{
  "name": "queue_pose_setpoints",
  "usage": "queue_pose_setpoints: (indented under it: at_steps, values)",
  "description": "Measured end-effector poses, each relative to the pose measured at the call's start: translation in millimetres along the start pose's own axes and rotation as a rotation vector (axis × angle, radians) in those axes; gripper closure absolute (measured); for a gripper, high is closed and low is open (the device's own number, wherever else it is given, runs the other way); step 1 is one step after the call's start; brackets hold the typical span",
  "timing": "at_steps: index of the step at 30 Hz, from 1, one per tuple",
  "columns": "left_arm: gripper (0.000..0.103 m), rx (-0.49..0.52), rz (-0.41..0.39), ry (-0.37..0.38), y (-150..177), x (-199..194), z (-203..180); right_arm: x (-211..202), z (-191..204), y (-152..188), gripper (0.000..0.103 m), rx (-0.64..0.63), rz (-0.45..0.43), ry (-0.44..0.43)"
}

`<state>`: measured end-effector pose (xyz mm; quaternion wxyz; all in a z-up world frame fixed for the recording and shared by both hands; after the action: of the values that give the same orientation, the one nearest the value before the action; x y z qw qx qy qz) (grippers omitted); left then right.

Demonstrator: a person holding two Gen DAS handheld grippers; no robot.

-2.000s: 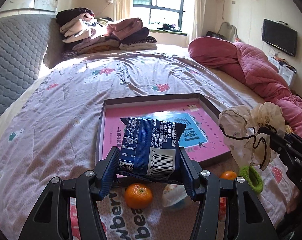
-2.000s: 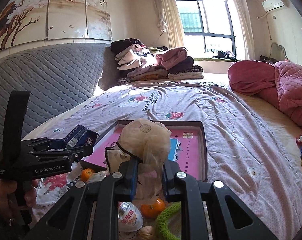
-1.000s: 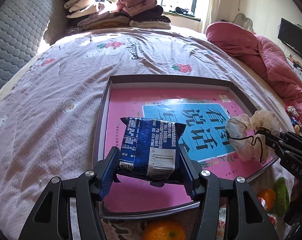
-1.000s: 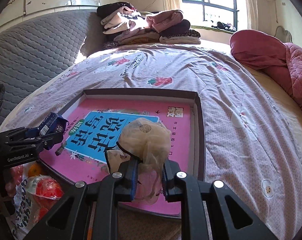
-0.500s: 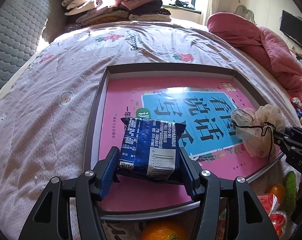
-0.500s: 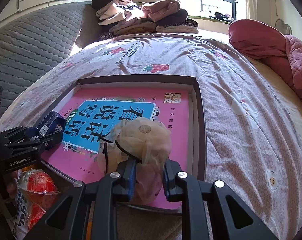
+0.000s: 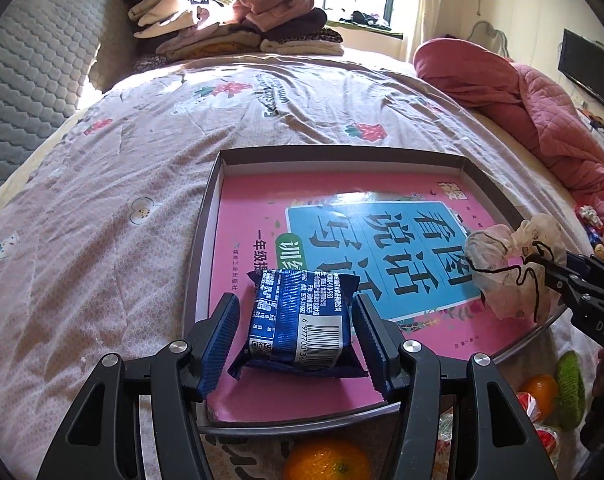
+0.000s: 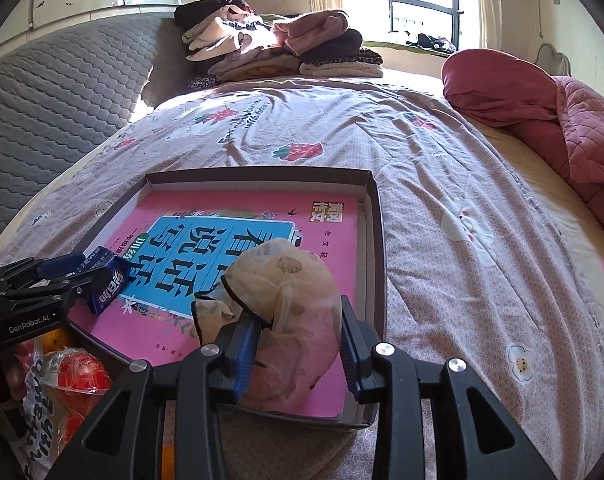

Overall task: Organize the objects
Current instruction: 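Lower packet into tray and open left gripper while right releases bag there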

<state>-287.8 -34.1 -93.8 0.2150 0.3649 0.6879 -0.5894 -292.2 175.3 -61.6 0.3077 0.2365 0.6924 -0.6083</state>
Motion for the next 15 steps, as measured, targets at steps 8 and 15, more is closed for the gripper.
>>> queue_pose_setpoints:
  at_steps: [8, 15]
  values:
    - [0.043, 0.008, -0.003, 0.007, -0.2, -3.9, -5.0, -1.4, -1.7, -3.6, 0.057, -0.008, -0.003, 0.024]
    - [0.042, 0.011, -0.006, 0.014, -0.7, -7.0, -9.9, -8.8, -2.0, -3.6, 0.057, -0.011, 0.024, 0.000]
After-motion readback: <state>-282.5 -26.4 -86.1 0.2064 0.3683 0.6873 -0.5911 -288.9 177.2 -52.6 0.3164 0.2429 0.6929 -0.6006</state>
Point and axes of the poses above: each gripper's, at about its wrist camera, not at the fingertips, and x roughly the way its jaws point, z to its left, y to its underside, the point moved 8 cm from there along x, roughly the way its jaws point, and after that the axes turned 11 degrees about y, right-handed, at the moved point
